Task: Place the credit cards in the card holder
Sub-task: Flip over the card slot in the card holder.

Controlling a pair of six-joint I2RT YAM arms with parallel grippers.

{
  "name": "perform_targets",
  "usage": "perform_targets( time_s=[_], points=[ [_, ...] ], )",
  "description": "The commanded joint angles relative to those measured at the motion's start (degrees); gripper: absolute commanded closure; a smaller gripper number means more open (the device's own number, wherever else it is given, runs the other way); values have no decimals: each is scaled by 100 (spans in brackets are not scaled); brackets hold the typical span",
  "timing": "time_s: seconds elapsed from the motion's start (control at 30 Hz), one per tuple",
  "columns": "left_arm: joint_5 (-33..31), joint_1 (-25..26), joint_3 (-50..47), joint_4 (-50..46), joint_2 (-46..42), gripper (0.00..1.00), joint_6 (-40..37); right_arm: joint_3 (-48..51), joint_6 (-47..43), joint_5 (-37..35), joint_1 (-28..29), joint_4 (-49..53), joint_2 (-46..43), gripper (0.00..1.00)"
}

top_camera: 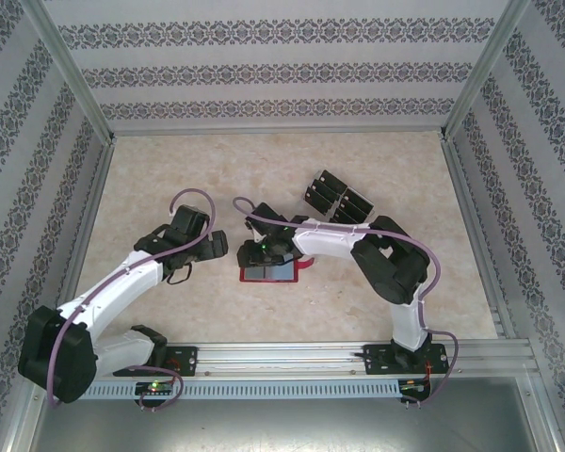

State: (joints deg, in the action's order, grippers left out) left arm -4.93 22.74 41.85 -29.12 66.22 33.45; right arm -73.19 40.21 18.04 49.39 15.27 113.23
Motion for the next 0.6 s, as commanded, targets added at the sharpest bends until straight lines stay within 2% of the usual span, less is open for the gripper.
perform_targets(
  time_s=[0.0, 0.27, 0.5, 0.57],
  points=[
    [60, -60, 39, -243, -30, 0, -37, -182, -28, 103, 45, 177, 37, 55],
    [721, 8, 51, 175, 167, 0, -170, 208, -39, -166, -447, 221, -1363, 54],
    [960, 533, 315, 593, 893, 0, -216, 633, -550, -378, -1328, 846, -2249, 54],
    [928, 698, 408, 636, 1127, 0, -238, 669, -858, -631, -1521, 1154, -2364, 54]
  ],
)
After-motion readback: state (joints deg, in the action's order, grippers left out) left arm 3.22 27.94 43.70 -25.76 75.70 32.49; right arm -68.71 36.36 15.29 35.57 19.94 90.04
